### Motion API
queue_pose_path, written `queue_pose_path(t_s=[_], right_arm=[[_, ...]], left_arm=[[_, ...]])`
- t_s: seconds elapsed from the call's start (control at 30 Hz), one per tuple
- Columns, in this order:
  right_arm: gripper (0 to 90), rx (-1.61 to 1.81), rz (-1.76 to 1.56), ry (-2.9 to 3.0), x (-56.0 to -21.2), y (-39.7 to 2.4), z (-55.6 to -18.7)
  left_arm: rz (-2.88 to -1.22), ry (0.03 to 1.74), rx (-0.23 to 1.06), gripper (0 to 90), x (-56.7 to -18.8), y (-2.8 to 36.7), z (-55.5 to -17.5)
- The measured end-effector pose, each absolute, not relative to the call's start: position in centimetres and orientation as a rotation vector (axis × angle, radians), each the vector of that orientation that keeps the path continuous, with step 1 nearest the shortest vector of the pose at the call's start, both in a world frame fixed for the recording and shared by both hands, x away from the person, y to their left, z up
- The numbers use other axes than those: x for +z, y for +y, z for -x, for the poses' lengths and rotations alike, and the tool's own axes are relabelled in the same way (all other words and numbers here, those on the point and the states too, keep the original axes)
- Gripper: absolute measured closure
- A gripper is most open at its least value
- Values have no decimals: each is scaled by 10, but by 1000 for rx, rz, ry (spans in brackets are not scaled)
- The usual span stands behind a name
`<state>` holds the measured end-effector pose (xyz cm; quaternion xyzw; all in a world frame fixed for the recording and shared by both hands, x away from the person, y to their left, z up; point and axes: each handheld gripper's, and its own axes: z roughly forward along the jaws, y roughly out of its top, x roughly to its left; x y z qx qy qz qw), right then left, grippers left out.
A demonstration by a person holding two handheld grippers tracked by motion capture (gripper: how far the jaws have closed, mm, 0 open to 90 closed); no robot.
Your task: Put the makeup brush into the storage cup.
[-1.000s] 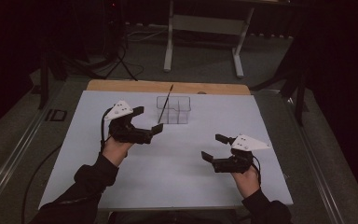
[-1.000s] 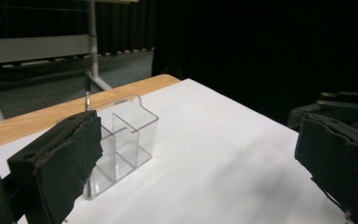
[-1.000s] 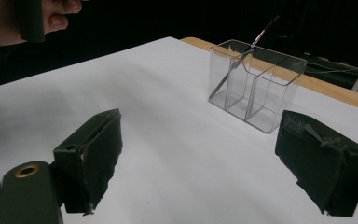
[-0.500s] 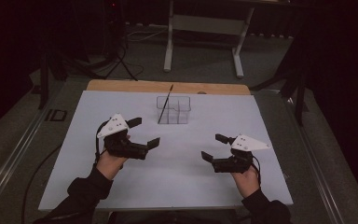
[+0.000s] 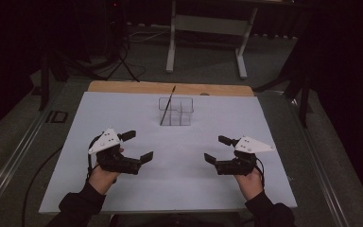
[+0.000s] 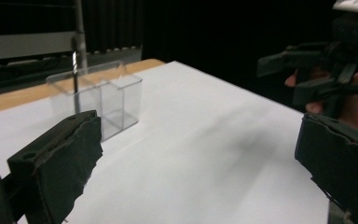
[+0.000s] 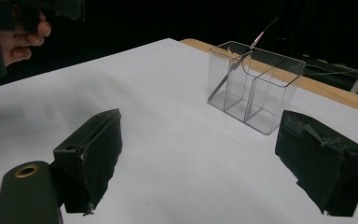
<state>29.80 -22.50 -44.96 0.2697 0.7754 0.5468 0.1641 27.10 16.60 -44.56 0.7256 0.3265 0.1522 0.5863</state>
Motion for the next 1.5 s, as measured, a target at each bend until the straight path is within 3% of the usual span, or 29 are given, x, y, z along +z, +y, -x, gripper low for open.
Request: queue_pose_path(t_s=[0.8,1.5], right_arm=[[143,1568,-767,2206,-452,-226,-298],[143,1539,-791,2226,-462,-228,-304]], left_arm=[[-1733,841,327,8,-508,176,-271],[-1724,867,321,8,-512,174,-275]])
